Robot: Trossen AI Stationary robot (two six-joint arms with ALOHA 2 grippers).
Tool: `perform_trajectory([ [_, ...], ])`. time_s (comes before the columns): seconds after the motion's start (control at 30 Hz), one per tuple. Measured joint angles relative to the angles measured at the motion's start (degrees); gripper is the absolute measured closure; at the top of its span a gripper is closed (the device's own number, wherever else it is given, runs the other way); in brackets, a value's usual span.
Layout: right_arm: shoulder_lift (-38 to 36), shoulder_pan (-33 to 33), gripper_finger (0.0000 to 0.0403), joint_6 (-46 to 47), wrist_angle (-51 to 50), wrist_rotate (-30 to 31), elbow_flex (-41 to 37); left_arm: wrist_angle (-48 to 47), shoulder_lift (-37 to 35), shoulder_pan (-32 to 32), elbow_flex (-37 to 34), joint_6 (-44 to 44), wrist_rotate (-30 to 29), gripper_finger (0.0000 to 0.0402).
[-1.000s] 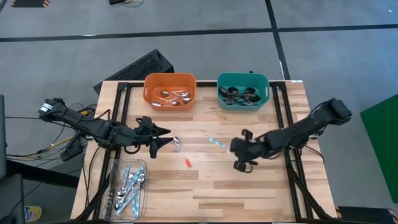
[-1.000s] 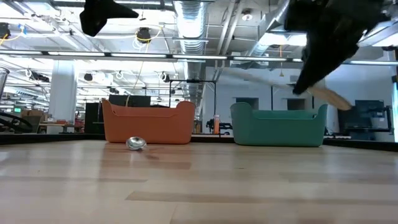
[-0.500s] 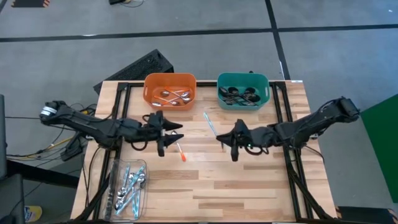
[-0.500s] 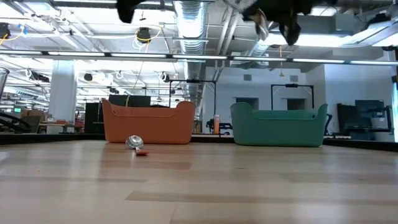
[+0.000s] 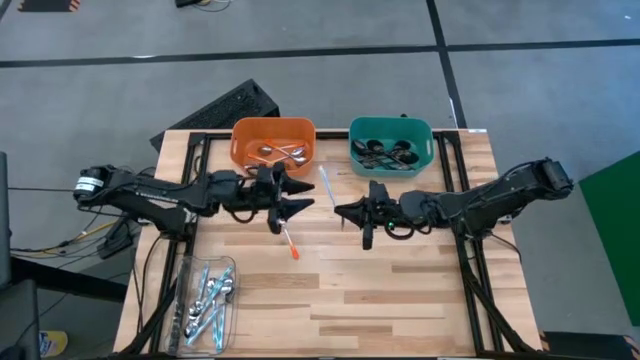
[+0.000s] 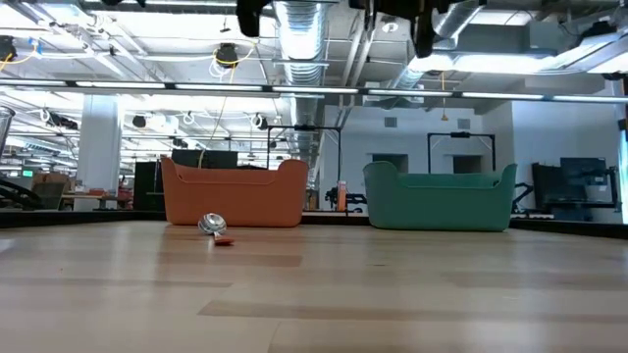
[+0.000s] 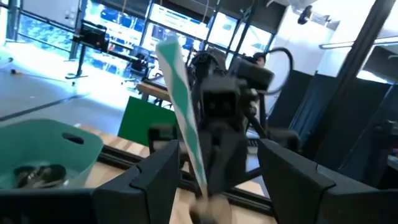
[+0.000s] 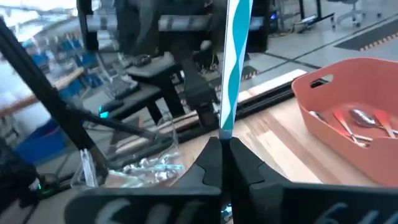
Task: Sort silverware by color (type)
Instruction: Put the green spoon into the transparent bin
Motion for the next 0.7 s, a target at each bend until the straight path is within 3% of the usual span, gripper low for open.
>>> perform_trajectory([
  [0.3, 8.01, -1.03, 0.0387, -4.92, 0.57, -2.29, 7.12, -5.06, 3.08, 3.87, 5.43, 1.59, 2.38, 0.0214],
  [0.43, 10.83, -1.05, 0.0387, -5.69, 0.87, -2.07, 9.74, -5.61, 2.08, 4.62, 5.38, 2.0, 4.16, 0.0267],
  [0.6, 12.3, -1.25, 0.0387, -6.93, 1.1, -1.85, 11.0, -6.18, 1.24, 4.83, 5.37, 1.81, 6.17, 0.0371],
  [0.7, 12.51, -1.69, 0.0386, -8.13, 1.89, -2.05, 11.09, -6.08, 1.15, 4.96, 5.38, 0.96, 7.47, 0.0383],
])
